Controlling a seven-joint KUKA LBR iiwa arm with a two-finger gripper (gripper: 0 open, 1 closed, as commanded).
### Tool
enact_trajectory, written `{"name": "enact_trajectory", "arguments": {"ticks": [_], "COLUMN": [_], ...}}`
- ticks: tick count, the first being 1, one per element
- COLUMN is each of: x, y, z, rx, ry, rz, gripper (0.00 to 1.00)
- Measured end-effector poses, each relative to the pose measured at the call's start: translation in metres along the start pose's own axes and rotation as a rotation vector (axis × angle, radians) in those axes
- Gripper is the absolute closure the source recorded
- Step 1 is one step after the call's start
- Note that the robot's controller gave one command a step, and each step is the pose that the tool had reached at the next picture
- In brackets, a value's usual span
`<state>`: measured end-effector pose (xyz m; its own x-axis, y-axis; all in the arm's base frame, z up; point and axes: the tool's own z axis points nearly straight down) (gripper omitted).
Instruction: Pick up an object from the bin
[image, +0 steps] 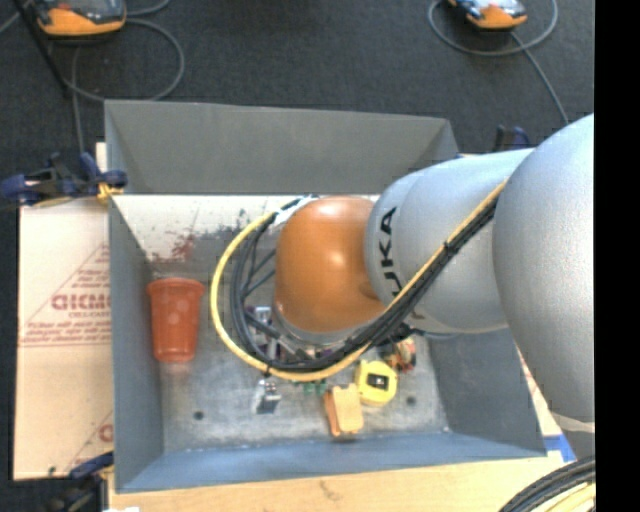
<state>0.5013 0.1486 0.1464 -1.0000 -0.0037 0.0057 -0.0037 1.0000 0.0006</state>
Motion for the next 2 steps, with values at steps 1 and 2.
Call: {"name": "enact_trajectory", "arguments": {"ticks": [1, 2], "x": [-0.002, -0.056], "y": [0.000, -0.013], "z": [-0.004, -0.033], "rx": [-0.002, 0.001], "ry": [-0.007, -0.006], "rz": [0.003, -0.046], "gripper": [0.00, 0.00]}}
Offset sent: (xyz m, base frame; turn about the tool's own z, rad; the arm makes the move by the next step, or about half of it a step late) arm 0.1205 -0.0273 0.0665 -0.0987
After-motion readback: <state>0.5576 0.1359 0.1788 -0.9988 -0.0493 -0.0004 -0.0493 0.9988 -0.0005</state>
